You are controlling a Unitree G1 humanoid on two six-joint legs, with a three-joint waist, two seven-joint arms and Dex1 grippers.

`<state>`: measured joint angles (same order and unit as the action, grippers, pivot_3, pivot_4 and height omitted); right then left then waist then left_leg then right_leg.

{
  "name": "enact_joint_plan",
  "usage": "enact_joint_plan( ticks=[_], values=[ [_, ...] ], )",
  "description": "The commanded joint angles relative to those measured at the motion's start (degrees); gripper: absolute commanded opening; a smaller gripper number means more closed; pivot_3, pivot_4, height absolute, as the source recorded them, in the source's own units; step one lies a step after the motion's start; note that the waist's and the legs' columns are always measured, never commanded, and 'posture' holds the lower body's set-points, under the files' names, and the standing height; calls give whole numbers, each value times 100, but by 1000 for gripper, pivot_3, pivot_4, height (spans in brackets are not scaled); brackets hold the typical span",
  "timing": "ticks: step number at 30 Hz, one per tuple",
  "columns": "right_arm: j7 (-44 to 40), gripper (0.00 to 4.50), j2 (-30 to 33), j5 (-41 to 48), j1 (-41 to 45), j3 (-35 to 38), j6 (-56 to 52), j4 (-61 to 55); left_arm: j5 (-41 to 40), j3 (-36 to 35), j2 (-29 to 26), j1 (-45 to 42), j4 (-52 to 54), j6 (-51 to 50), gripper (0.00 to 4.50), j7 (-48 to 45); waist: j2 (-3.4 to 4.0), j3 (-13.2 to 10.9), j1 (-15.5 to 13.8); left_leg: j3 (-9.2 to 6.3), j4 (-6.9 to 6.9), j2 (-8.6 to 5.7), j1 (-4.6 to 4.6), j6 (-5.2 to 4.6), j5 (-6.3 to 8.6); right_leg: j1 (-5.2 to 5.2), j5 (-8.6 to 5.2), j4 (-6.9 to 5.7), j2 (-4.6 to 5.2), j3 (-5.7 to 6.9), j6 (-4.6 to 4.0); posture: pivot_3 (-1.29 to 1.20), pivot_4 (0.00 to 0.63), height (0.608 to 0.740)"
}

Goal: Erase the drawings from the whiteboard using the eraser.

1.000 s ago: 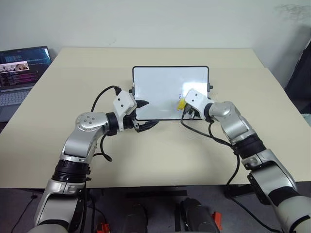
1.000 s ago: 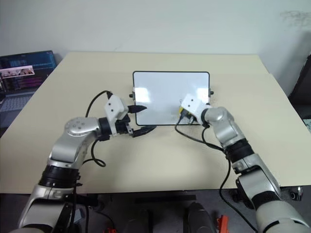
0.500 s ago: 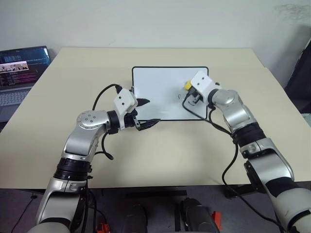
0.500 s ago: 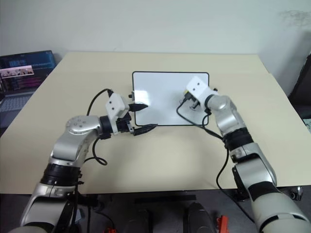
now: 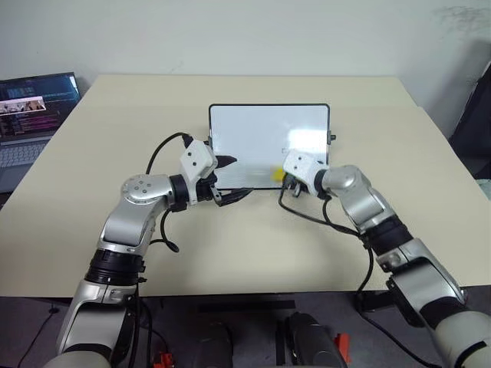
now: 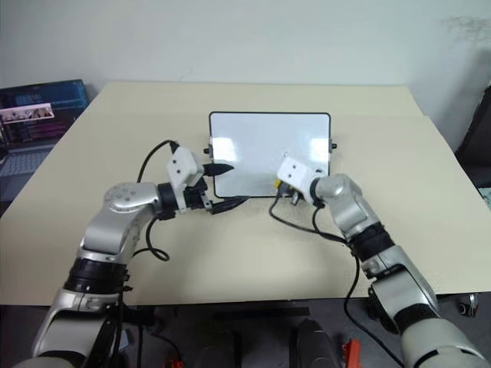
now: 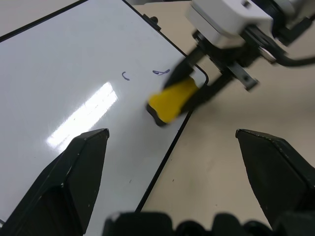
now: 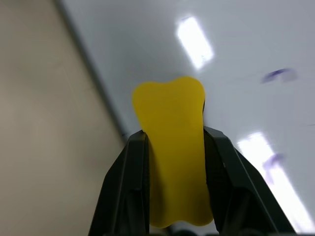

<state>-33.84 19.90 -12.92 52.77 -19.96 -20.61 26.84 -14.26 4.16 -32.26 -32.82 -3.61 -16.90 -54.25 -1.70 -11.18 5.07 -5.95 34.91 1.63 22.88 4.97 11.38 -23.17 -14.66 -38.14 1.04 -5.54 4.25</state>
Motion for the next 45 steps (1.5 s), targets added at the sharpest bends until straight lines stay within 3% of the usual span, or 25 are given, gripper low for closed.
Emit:
enact_joint_plan(
  ticks=[1,4,7,11,19,26,29,36,40,45],
  values=[
    [767,1124,-60,-80,355,451,158,445,-72,-113,10,-120,184,53,4500,31,0,0,-6,0,0,0,1,0,0,0,0,1,0,0,0,0,150,740],
    [1430,1123,-150,-105,629,711,269,845,-109,-121,28,-112,248,21,4500,48,0,0,-6,0,-5,0,5,0,1,-1,-1,7,0,0,-1,0,150,740],
    [1447,1123,-130,-139,661,677,287,1003,-118,-134,15,-94,259,22,4500,47,0,0,-6,0,-10,0,7,0,1,-3,-2,10,1,0,-4,0,150,740],
    [1031,1123,-120,-140,493,472,354,831,-124,-149,-14,-87,251,27,4500,36,0,0,-5,0,-9,0,6,0,1,-3,-2,10,1,0,-3,0,150,740],
    [-801,1123,228,-201,-417,-299,-256,-529,-115,-144,-26,-101,221,42,4500,33,0,0,-2,-2,-9,0,4,0,2,-1,-3,8,0,2,-2,0,150,740],
    [-678,1123,247,-125,-276,30,-394,-695,-113,-143,-38,-122,211,39,4500,29,0,0,-5,-2,-5,0,3,0,1,-1,-2,5,0,2,0,0,150,740],
    [-985,1123,415,230,-198,391,-562,-1424,-168,-238,-150,-136,217,1,4500,-37,3,-7,-14,-1,-5,0,8,0,1,-3,-2,8,0,1,0,0,150,740],
    [-1902,1123,1532,900,-345,1067,-1703,-3356,-271,-519,-649,-57,271,-128,4500,-149,10,-13,-28,-7,-20,0,19,5,9,-15,-14,15,2,10,-8,0,150,740],
    [-2149,1123,2413,896,-703,1229,-1643,-3404,-243,-664,-869,-84,128,-133,4500,-216,8,-14,-37,-5,-24,0,22,6,21,-14,-21,26,4,12,-9,0,150,740],
    [-2109,1123,2963,920,-923,1383,-1456,-3153,-263,-715,-990,-187,33,-144,4500,-298,8,-18,-37,4,-23,0,22,7,22,-14,-26,30,7,7,-2,0,150,740]
  ],
)
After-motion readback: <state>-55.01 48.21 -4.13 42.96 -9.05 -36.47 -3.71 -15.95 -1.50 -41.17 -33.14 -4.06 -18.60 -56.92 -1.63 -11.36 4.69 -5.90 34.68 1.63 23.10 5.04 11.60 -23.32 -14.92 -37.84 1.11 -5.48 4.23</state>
